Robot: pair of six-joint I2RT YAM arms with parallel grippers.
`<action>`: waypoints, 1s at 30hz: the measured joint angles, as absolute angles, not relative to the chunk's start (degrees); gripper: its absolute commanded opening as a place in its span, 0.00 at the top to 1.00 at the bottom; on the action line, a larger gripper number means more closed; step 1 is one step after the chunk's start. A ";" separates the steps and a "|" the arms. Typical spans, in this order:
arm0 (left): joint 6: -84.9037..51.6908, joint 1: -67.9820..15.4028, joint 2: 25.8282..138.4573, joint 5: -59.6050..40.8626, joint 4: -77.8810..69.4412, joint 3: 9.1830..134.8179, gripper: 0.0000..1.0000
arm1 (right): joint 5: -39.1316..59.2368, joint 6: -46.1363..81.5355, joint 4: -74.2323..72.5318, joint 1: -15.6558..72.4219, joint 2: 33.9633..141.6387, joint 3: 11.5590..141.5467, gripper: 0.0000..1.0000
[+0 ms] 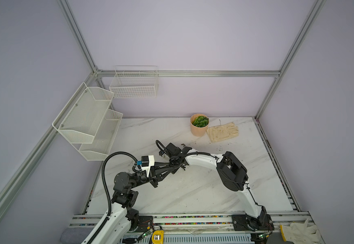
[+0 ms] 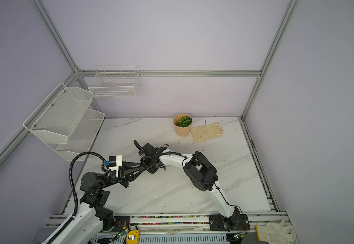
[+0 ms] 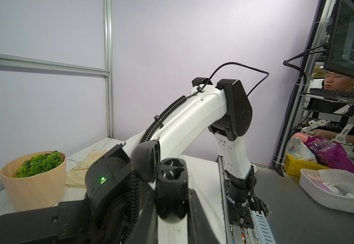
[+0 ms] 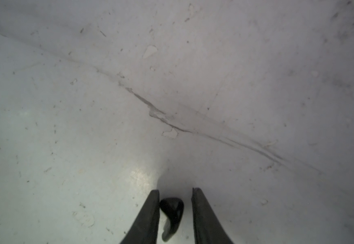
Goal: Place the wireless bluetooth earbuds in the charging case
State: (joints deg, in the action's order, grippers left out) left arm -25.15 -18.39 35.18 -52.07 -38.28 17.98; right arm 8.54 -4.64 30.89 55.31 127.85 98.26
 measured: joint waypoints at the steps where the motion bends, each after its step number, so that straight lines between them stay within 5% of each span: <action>1: -25.15 -18.39 35.18 -52.07 -38.28 17.98 1.00 | 8.47 -4.58 30.89 55.31 127.85 98.26 0.70; 30: -24.97 -18.39 34.24 -50.30 -37.52 17.98 1.00 | 3.44 -1.08 30.39 54.57 124.49 96.31 0.73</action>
State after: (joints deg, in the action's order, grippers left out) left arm -24.97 -18.39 34.24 -50.30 -37.52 17.98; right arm 3.44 -1.08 30.39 54.57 124.49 96.31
